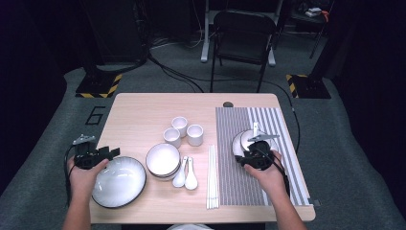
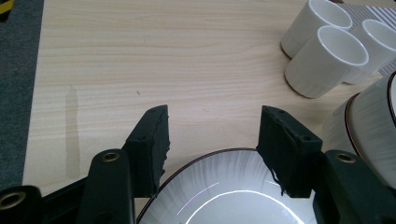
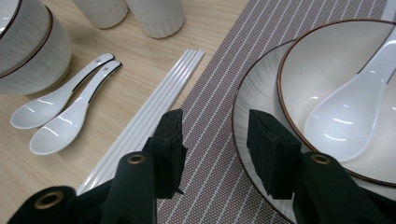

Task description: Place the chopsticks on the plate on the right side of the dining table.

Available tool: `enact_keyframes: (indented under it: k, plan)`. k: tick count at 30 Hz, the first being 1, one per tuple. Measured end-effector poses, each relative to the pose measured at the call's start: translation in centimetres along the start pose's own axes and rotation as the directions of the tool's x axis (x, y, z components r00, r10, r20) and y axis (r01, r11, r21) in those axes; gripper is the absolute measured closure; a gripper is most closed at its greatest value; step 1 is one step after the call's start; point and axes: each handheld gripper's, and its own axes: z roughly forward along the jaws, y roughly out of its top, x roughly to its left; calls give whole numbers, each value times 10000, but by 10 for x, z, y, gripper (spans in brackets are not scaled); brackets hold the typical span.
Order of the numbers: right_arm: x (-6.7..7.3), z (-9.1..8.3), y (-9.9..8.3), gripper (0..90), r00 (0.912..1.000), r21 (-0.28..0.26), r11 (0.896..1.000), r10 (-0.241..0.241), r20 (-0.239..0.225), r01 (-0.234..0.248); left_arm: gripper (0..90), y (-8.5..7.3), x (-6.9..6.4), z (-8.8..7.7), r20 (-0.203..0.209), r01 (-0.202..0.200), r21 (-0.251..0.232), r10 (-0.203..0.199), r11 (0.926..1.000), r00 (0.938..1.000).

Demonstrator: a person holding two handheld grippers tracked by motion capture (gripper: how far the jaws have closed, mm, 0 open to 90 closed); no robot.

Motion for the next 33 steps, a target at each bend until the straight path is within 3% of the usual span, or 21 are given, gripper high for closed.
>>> enact_keyframes:
  k: [3,11,16,23,33]
  plan:
    - [3,3,-3,582,9995,-139,9995,-275,-143,273,435,0,-1,0,-3,62,53,-62,10000,10000]
    - [12,17,-12,584,9986,151,9994,-299,-446,306,435,0,0,0,24,-83,152,82,9999,10000]
    - [16,27,-18,530,9971,267,9978,-596,-466,609,435,0,0,0,7,-55,140,55,9999,10000]
    - [20,37,-24,529,9975,486,9974,-499,-509,524,435,0,0,1,34,-87,80,87,9999,10000]
    - [26,48,-29,525,9945,662,9944,-780,-694,826,435,0,0,1,33,-85,151,84,9999,10000]
